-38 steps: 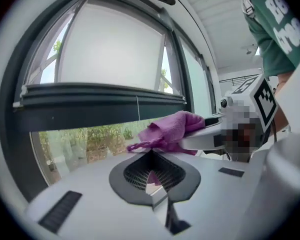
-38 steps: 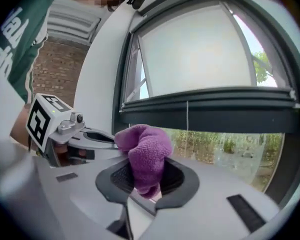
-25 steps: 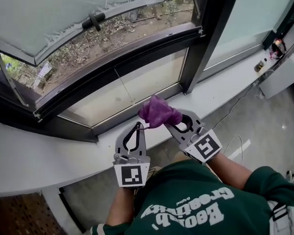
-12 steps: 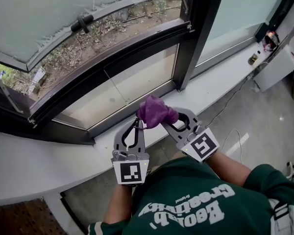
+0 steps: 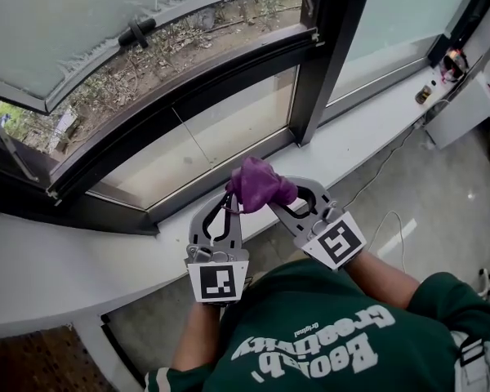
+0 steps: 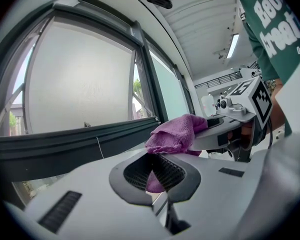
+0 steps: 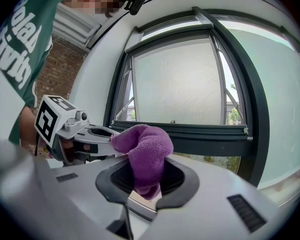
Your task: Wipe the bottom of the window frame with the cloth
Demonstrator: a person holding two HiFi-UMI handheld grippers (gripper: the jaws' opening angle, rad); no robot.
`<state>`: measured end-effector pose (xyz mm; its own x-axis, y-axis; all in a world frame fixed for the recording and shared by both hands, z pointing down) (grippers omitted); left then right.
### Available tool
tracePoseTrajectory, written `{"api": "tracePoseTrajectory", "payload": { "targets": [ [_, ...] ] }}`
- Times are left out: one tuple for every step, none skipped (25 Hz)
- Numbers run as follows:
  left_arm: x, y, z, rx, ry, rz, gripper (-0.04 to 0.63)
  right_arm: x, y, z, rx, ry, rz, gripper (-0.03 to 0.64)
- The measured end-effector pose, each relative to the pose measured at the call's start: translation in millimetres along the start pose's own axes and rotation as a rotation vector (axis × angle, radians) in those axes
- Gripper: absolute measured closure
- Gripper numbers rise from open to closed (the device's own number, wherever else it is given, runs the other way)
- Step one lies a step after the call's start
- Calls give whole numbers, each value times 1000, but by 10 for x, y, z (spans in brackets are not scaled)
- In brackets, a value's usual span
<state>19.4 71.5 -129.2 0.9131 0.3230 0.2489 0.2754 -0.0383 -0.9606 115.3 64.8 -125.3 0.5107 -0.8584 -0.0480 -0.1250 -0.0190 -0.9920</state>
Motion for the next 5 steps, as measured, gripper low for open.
{"api": "tracePoseTrajectory", "payload": {
  "targets": [
    [8, 1, 12, -1, -1, -4, 589, -4, -7, 12, -2, -3, 1, 529],
    [18, 4, 23, 0, -4, -7, 589, -7, -15, 27, -3, -8, 3, 529],
    [29, 8, 33, 1, -6, -10, 589, -8, -22, 42, -4, -13, 4, 529],
    [40, 11, 43, 2, -8, -12, 589, -9, -30, 57, -4, -17, 5, 529],
    [50, 14, 53, 3, -10, -15, 589, -10, -39, 71, -4, -21, 5, 529]
  ]
}}
Point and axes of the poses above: the fingertips, and each gripper's own axes: z backward along the fingers, x to its right, y out of its top, the point moved 3 cm from there along z, backward along the fingers, and after that the axes turned 10 degrees about y, right-handed, at the moved point
